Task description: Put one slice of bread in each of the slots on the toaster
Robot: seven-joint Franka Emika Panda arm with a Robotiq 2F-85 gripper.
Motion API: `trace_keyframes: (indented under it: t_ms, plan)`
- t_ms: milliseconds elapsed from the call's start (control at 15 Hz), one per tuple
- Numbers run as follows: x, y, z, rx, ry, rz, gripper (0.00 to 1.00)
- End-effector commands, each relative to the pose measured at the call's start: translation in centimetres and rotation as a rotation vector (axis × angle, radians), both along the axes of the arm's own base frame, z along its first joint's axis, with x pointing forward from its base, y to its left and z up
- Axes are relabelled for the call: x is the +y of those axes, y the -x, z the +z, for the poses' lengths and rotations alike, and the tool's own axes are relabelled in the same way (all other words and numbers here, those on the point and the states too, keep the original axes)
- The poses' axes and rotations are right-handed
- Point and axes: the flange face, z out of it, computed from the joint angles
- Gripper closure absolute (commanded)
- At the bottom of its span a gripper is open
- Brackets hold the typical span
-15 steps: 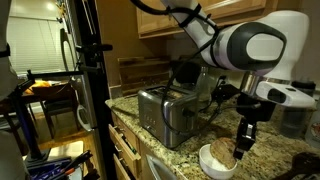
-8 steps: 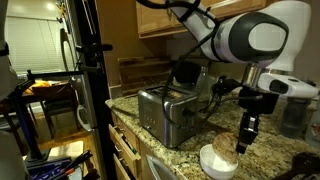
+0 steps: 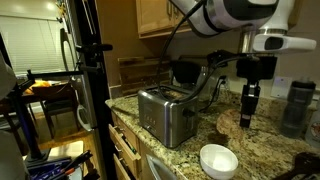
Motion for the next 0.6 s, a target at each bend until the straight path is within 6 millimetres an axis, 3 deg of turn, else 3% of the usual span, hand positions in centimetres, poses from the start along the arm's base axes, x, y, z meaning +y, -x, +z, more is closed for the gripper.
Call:
trace_keyframes:
  t_ms: [0,533]
  plan:
    - [1.8,2.1,3.0,0.012,0.033,-0.021,0.90]
    - [6.6,3.4,8.8,-0.010,0.107,-0.022,0.90]
